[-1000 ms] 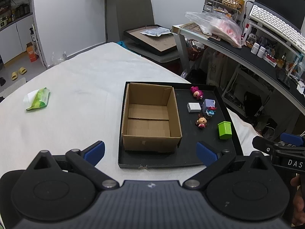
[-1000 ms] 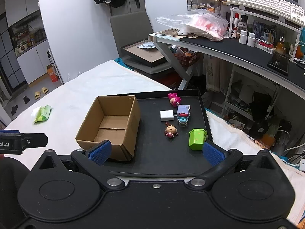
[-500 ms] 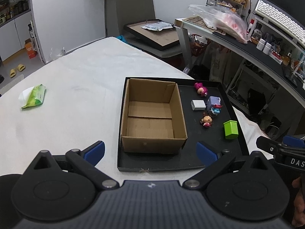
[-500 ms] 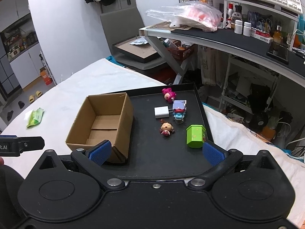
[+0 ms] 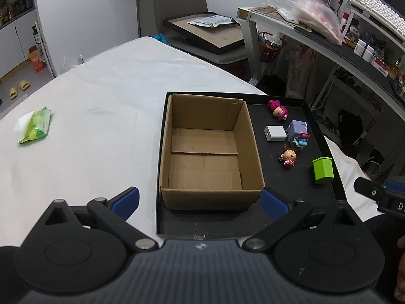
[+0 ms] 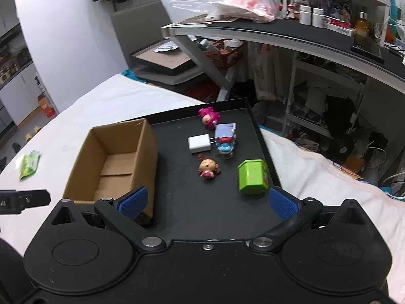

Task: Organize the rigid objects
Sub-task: 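Move the right gripper to the green cup and close on it while the left gripper grips the box wall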

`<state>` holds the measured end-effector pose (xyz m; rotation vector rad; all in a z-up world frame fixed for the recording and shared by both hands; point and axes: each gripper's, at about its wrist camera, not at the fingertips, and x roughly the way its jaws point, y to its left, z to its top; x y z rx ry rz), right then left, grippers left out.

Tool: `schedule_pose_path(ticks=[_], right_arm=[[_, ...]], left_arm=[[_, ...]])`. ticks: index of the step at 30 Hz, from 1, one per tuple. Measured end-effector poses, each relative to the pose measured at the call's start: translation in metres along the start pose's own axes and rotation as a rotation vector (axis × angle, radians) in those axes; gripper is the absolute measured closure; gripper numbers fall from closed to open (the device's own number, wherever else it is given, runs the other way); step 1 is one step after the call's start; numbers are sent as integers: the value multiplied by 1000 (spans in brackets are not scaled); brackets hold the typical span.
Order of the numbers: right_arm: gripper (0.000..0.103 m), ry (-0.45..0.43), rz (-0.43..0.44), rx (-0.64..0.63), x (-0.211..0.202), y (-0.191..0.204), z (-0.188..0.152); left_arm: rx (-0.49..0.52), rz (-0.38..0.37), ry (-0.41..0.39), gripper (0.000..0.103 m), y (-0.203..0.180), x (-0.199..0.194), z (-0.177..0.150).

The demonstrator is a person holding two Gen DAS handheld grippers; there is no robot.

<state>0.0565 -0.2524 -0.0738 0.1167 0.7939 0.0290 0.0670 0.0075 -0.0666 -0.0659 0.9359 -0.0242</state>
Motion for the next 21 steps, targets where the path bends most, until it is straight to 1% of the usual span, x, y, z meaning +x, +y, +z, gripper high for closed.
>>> schedule_pose_path(ticks=[5, 8, 16, 21], right_arm=[[0, -8, -81, 13, 16, -12, 7], [0, 6, -98, 17, 27, -18, 12], [0, 49, -108, 56, 54, -27, 19], [0, 90, -139, 62, 75, -30, 24]], left_arm=[[9, -6, 9, 2, -1, 16, 7], [5, -7, 21, 3, -1, 26, 10], [-3, 20, 56, 4, -1, 52, 21], [-16, 33, 78, 4, 0, 66, 27]])
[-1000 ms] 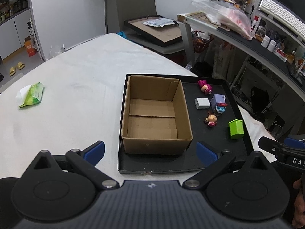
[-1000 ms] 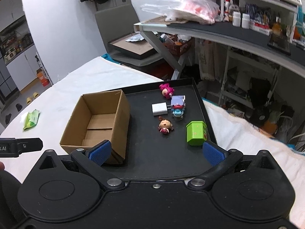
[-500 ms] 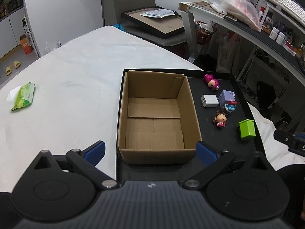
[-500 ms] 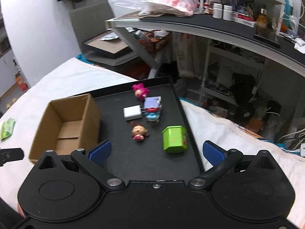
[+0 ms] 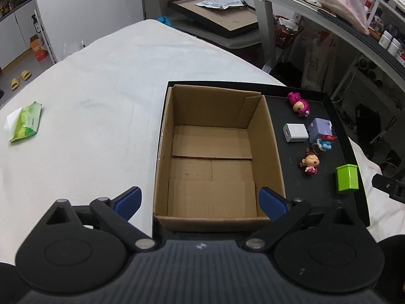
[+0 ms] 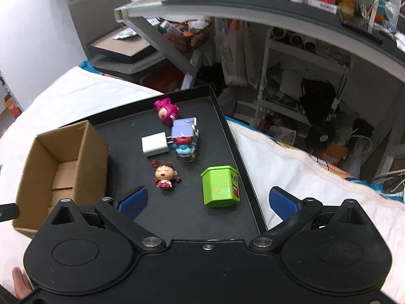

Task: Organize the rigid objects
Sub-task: 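Move the right gripper to the green cup and close on it while the left gripper grips the box wall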

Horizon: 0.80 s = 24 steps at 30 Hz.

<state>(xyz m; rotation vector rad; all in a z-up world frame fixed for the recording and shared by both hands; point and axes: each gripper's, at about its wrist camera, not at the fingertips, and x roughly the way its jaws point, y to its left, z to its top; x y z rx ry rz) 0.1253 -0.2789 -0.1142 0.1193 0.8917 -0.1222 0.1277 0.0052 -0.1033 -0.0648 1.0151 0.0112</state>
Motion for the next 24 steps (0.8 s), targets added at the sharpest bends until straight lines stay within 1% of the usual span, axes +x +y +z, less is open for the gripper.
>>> schedule_pose_path(ticks=[2, 6, 9, 11, 13, 15, 16, 20, 24], right_arm=[[0, 16, 3, 9, 10, 1, 4], [0, 32, -52, -19, 32, 9, 9], [0, 35, -90, -27, 45, 14, 10], [0, 41, -102, -28, 57, 17, 9], [1, 48, -113, -17, 69, 16, 7], [7, 77, -148, -10, 84, 15, 9], [10, 75, -162, -7, 87, 14, 9], [10, 66, -160, -20, 93, 15, 7], [11, 101, -166, -41, 106, 17, 5]], left_arm=[[-6, 14, 5, 4, 1, 6, 3], [-38, 36, 35, 4, 5, 21, 9], [-54, 57, 37, 6, 8, 30, 15], [-50, 70, 47, 10, 9, 37, 18], [-54, 78, 56, 11, 9, 44, 20], [-58, 91, 54, 15, 9, 50, 22], [-58, 97, 56, 17, 9, 53, 24], [-57, 113, 71, 27, 7, 66, 30], [-51, 137, 79, 28, 7, 78, 34]])
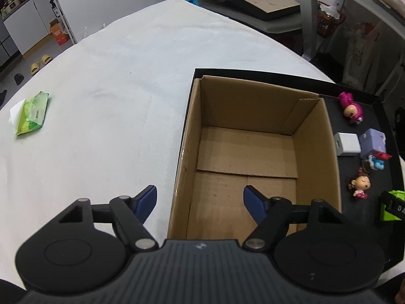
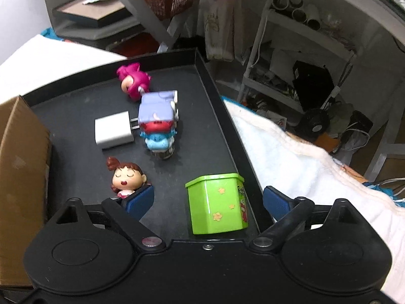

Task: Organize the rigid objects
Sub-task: 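Move the right gripper to the green cup and close on it while the left gripper grips the box wall, then lift the green cup with the right gripper and release it into the box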

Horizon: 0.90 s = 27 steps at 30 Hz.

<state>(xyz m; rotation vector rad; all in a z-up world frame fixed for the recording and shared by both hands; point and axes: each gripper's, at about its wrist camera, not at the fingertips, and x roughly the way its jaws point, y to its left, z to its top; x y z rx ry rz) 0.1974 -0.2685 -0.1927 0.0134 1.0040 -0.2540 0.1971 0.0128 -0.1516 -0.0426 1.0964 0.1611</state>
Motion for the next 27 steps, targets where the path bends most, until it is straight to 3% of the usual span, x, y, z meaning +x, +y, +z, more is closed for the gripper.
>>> schedule_pose_path(ticks=[6, 10, 14, 27], right_arm=[[24, 61, 29, 4, 22, 1, -1], [50, 116, 92, 22, 33, 0, -1], [51, 97, 134, 39, 31, -1, -2], [51, 8, 153, 45, 1, -4, 4]], left_arm=[[1, 10, 27, 41, -2, 17, 3], [-17, 30, 85, 66, 0, 34, 4], [-50, 39, 84, 89, 10, 37, 4], [-113, -36, 78, 90, 21, 39, 5]])
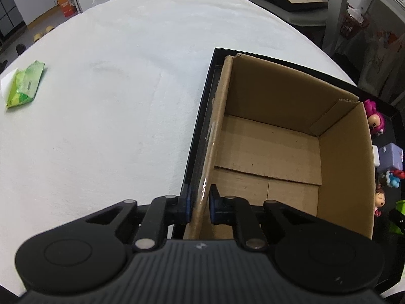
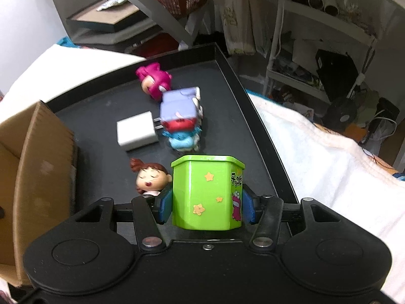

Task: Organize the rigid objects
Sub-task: 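Lift the green cup with the right gripper and release it into the box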

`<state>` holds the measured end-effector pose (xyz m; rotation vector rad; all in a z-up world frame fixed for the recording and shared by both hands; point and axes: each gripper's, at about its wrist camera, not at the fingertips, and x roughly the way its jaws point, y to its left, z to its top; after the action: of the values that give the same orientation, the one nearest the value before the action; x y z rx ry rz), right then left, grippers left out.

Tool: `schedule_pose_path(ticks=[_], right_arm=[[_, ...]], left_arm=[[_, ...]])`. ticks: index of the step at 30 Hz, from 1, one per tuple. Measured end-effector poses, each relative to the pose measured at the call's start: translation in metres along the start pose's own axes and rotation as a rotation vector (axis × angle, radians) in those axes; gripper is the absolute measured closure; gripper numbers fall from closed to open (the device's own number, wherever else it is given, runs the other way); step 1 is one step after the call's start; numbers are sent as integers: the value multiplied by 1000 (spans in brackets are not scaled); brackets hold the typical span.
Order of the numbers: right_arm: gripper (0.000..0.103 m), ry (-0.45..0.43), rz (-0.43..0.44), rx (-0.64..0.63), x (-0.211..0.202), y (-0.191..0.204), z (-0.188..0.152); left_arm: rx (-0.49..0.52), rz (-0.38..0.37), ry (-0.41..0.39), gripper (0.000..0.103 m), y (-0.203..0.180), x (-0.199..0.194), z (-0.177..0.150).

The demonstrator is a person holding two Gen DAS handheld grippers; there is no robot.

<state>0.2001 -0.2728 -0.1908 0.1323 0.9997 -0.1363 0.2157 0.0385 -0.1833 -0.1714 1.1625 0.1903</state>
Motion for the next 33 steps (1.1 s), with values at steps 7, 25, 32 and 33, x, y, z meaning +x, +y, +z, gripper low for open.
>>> schedule_pose_path(ticks=[7, 25, 32, 33], right_arm=[[51, -37, 16, 4, -25, 12, 8], [51, -151, 33, -91, -74, 82, 34], [51, -180, 40, -145, -84, 114, 40], [51, -183, 41, -152, -85, 120, 40]], left_arm=[[-46, -31, 8, 90, 7, 3, 0], [-80, -180, -2, 88, 38, 9, 0], [-102, -226, 11, 87, 47, 13, 3], [-97, -232, 12, 87, 48, 13, 3]])
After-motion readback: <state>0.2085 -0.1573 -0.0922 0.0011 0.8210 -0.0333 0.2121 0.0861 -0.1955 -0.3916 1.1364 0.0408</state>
